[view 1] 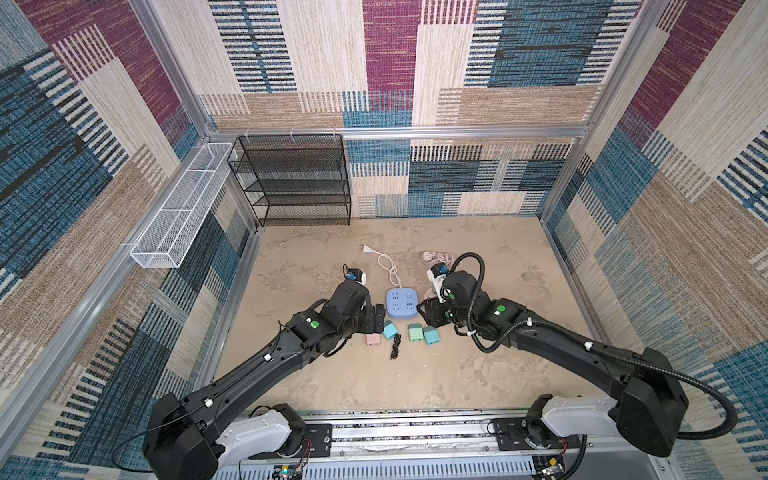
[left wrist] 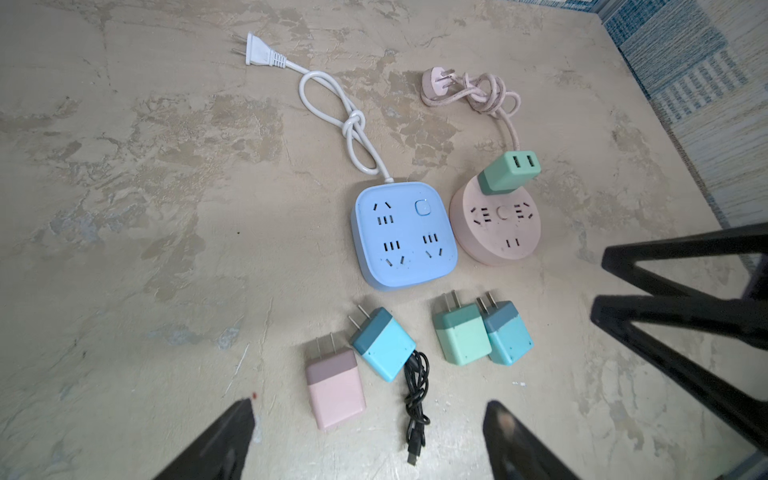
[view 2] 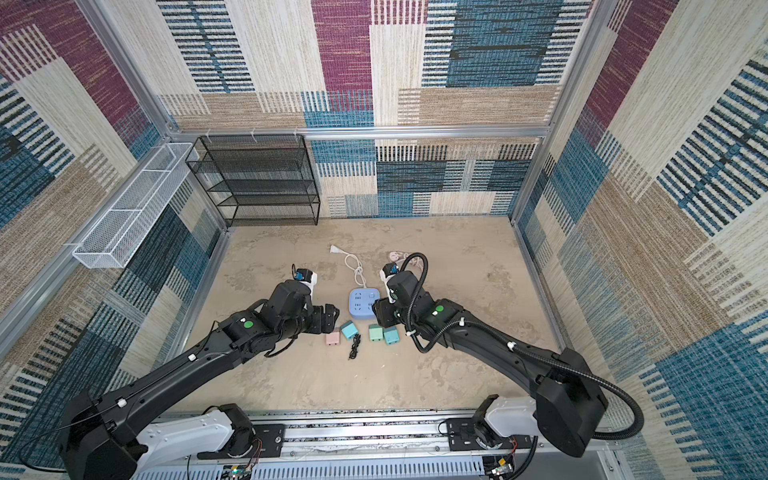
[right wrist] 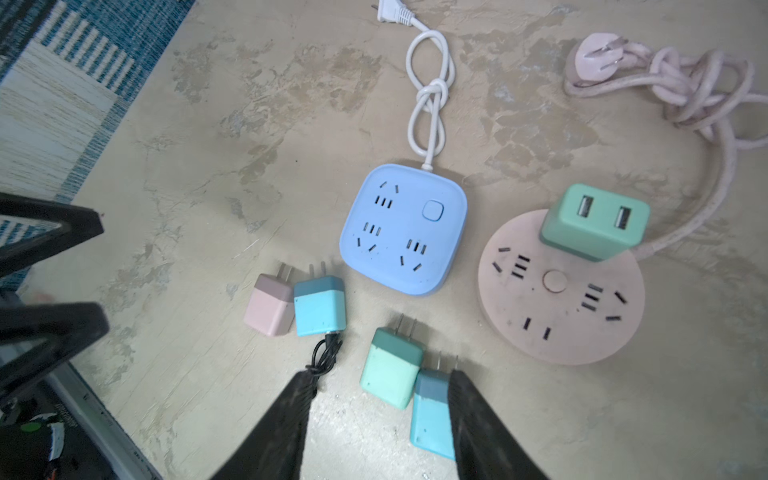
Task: Insert the plug
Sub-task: 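Open the right gripper and move it toward the adapters nearer the robot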
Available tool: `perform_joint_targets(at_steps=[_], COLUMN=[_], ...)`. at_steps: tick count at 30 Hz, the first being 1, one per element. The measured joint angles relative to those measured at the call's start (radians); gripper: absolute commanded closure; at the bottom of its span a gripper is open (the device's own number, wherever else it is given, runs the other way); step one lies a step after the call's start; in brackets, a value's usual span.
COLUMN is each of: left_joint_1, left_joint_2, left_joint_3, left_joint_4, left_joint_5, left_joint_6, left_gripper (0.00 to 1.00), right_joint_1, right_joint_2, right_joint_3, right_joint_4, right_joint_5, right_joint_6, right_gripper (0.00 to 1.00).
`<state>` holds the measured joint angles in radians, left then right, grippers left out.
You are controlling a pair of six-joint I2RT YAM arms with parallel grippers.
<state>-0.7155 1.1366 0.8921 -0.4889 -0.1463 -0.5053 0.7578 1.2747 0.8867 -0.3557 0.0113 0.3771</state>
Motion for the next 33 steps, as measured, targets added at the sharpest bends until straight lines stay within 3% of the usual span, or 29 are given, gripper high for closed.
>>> perform_joint_targets(at_steps=[10,16,20,33], left_joint_1=[0.001,0.0,0.0,-0.001], left_joint_2=[0.021,-0.003,-0.013,-0.041], left_joint_3=[-0.051,-0.085,-0.092,-0.157], left_joint_4=[-0.006,0.035,0.053,0.109], left_joint_5=[0.129,0.149,0.149,0.153], left_joint_6=[-0.045,-0.099,-0.119,-0.119], left_gripper=[0.1,0.1,0.1,0.1], right_joint_1=[0.026,0.04,0.048,0.061], right_joint_2=[-0.136,-0.175,-0.175,-0.092], right_joint_3=[-0.129,-0.187,-0.2,-0.24], right_joint_4=[0.004,0.019,0.019,0.058], right_joint_5=[0.005,0.053,0.079,0.105], right_joint_6=[0.046,0.098,0.119,0.122], right_gripper=[0.44,0.42,0.39,0.42])
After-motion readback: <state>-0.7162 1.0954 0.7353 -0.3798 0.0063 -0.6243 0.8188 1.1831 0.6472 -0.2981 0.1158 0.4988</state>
